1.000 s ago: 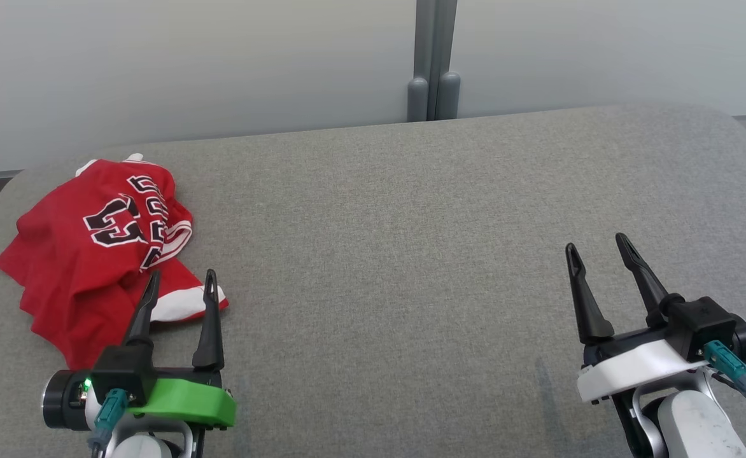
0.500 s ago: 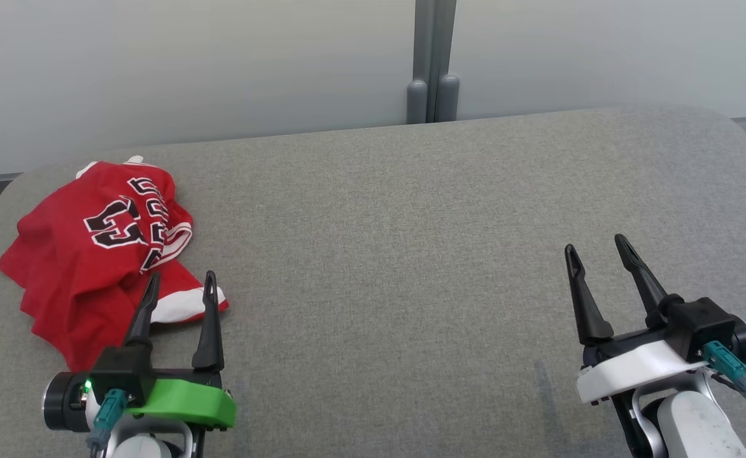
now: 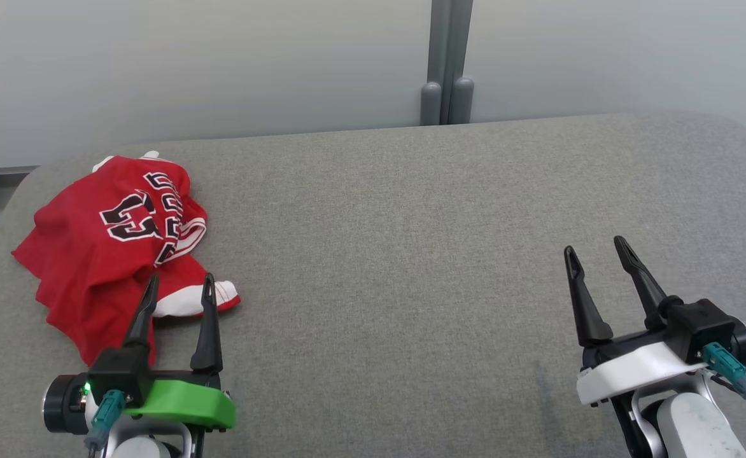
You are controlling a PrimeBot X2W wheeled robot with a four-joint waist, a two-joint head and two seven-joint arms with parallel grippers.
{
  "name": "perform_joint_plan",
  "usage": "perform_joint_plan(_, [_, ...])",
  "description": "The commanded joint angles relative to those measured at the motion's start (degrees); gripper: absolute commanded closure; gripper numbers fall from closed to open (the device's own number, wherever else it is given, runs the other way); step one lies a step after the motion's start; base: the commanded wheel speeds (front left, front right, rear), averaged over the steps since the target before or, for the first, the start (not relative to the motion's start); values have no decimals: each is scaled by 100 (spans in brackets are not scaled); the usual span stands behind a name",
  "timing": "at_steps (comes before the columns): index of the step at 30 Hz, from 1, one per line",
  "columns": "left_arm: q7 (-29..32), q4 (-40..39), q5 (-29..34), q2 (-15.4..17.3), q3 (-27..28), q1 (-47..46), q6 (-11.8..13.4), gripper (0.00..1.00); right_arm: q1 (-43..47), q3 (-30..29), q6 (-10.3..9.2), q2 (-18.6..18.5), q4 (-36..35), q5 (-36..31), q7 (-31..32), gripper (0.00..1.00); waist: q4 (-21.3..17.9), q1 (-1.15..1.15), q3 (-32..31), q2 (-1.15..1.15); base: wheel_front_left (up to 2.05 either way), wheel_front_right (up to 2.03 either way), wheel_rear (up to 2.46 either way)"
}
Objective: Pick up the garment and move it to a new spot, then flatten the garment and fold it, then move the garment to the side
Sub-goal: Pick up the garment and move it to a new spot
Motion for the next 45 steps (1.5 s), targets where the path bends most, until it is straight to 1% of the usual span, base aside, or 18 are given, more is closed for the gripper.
perform_joint_plan(1, [-20, 9, -14, 34, 3, -60, 16, 0, 51, -2, 2, -14, -10, 48, -25, 0, 52, 0, -12, 0, 0, 0, 0])
perform_joint_plan(13, [-18, 60, -57, 34, 26, -39, 10, 0, 111, 45, 2, -36, -32, 110, -25, 0, 434, 0, -66, 0, 0, 0, 0])
perform_joint_plan(18, [-18, 102, -68, 34, 14, -7, 51, 0, 142, 71, 2, -59, -43, 150, -25, 0, 804, 0, -97, 0, 0, 0, 0])
perform_joint_plan(27, [-18, 191, -243, 33, 130, 48, 120, 0, 194, 16, 2, 19, -3, 202, -24, 0, 1448, 0, -122, 0, 0, 0, 0])
perform_joint_plan(34, [-18, 260, -305, 32, 202, 76, 142, 0, 218, 45, 2, 64, -17, 195, -24, 0, 1835, 0, -137, 0, 0, 0, 0])
perform_joint_plan(39, [-18, 266, -332, 32, 244, 89, 110, 0, 214, 74, 2, 77, 0, 203, -24, 0, 2010, 0, -143, 0, 0, 0, 0])
perform_joint_plan(45, [-18, 284, -347, 32, 290, 94, 84, 0, 215, 105, 1, 93, 9, 221, -24, 0, 2079, 0, -136, 0, 0, 0, 0])
